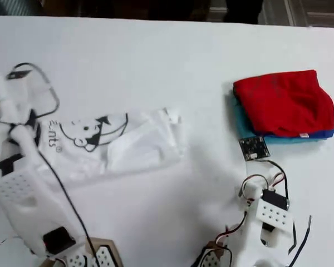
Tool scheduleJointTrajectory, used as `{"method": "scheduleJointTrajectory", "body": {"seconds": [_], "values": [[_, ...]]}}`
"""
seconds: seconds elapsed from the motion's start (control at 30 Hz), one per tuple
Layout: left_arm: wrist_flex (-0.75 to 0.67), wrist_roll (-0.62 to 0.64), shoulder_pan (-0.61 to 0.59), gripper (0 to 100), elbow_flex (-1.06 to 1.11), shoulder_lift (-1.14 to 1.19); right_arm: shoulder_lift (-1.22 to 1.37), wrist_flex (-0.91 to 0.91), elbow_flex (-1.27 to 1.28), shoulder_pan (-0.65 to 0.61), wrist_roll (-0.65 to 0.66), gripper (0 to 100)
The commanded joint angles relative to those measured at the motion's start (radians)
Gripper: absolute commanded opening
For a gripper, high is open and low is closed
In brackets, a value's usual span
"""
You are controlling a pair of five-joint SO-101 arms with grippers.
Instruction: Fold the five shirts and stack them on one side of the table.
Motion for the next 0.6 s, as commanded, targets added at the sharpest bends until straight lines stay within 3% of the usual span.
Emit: {"method": "scheduleJointTrajectory", "body": {"seconds": [0.0, 0.27, 0.57], "values": [[0.023, 0.069, 0.163, 3, 0.045, -0.158, -0.025, -0.016, -0.005, 0.004, -0.005, 2.0], [0.020, 0.213, 0.526, 3, 0.173, -0.439, -0.025, -0.016, -0.005, 0.004, -0.005, 2.0], [0.017, 0.305, 0.818, 3, 0.044, -0.359, -0.025, -0.016, -0.005, 0.004, -0.005, 2.0]]}}
